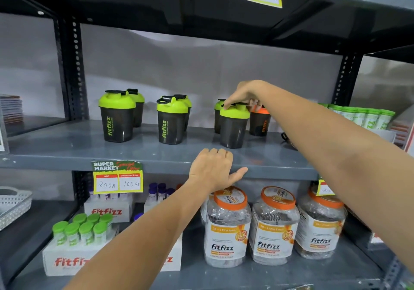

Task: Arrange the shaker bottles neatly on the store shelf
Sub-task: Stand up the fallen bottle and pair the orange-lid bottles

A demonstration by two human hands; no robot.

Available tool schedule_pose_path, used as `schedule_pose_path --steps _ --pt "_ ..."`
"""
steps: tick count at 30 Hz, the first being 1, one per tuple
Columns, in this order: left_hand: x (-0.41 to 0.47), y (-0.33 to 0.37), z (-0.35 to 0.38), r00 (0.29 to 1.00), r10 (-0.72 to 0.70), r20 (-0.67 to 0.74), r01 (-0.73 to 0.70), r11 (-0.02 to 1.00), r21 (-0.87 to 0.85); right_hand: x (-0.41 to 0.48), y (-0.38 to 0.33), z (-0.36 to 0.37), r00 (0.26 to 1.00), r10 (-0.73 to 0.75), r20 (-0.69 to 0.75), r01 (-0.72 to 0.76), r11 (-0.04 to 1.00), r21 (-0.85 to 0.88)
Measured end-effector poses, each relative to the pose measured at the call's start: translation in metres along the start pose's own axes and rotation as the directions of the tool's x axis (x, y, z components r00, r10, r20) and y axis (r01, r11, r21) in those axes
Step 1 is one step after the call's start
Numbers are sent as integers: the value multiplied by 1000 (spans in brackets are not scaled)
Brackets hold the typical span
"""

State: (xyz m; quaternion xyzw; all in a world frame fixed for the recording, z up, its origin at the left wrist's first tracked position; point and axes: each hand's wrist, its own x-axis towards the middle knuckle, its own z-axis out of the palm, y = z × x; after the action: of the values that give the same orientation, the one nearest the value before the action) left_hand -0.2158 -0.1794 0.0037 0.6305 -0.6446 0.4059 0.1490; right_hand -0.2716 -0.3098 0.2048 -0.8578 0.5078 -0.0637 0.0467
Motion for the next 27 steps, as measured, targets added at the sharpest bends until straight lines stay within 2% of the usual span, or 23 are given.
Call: schedule_pose_path --steps 7,11,14,15,19,27 --pt "0 0 0 1000 1 -13 -1 1000 -1 -2 7 6 996 -94 -7 94 994 59" --pt "0 0 0 1000 6 -19 -6 1000 2 -4 5 5 990 -143 -5 143 990 -2" --pt "-1 0 1 1000 7 -22 -7 1000 11 0 3 5 980 -168 -103 171 985 23" --pt "-1 0 1 1000 6 -24 -6 1000 10 0 1 6 973 -173 -150 173 985 -11" --pt "-1 1 2 999 -13 -37 13 1000 -1 -4 -5 16 936 -168 -308 61 943 -326" --pt "-6 10 5 980 -170 -108 163 984 -66 -11 0 3 962 -199 -187 129 935 -331"
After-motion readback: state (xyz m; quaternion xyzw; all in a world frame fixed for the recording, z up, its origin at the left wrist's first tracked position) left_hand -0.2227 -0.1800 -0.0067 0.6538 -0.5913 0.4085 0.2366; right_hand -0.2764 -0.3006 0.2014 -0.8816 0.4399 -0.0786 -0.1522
